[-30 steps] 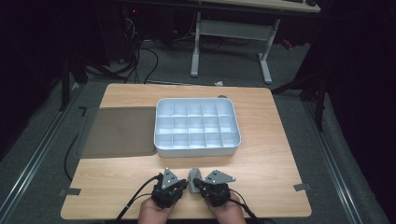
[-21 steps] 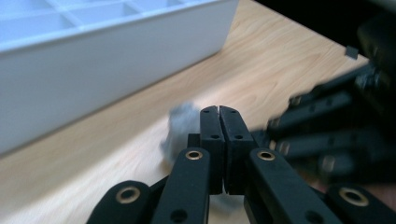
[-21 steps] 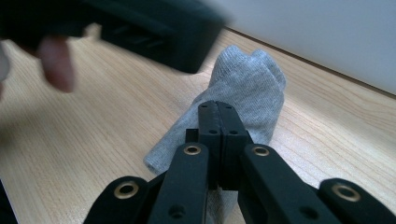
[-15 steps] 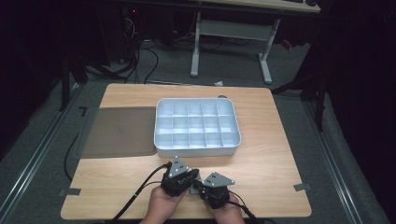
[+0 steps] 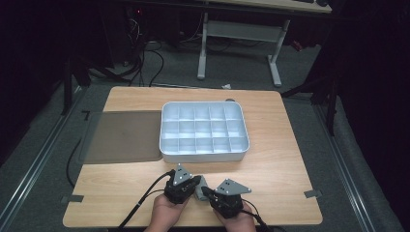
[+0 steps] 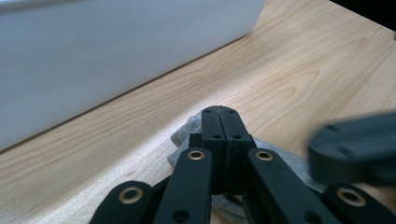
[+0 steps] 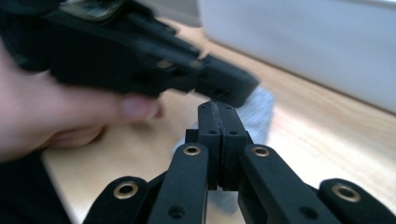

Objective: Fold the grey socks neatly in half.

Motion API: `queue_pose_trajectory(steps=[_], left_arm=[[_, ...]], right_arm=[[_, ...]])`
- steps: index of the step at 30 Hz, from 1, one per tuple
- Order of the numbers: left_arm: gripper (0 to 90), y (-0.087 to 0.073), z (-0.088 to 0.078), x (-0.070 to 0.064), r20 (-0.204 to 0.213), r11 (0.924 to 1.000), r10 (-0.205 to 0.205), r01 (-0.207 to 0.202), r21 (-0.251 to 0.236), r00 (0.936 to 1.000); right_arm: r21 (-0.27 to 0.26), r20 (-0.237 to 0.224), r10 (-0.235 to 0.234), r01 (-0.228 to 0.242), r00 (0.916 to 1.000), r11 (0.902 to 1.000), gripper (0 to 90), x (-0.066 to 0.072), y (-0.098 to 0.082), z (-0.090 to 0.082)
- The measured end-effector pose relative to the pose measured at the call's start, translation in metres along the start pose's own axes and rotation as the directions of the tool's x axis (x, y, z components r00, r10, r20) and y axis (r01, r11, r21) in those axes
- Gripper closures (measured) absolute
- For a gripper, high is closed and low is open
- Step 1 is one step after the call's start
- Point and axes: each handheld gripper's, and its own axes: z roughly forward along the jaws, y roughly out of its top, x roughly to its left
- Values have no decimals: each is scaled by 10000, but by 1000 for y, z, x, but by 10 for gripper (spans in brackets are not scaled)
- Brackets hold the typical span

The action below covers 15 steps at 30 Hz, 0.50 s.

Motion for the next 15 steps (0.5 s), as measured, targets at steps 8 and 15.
queue_pose_trajectory(steps=[8, 15], left_arm=[[900, 0, 1, 1, -287, 9996, 271, -272, -12, 9992], [900, 3, -5, 3, -375, 9999, 102, -107, -132, 9992]], right_arm=[[790, 25, 37, -39, 10000, 9969, 900, 1, -13, 12], [919, -80, -36, 44, 10000, 9958, 900, 0, -7, 21]])
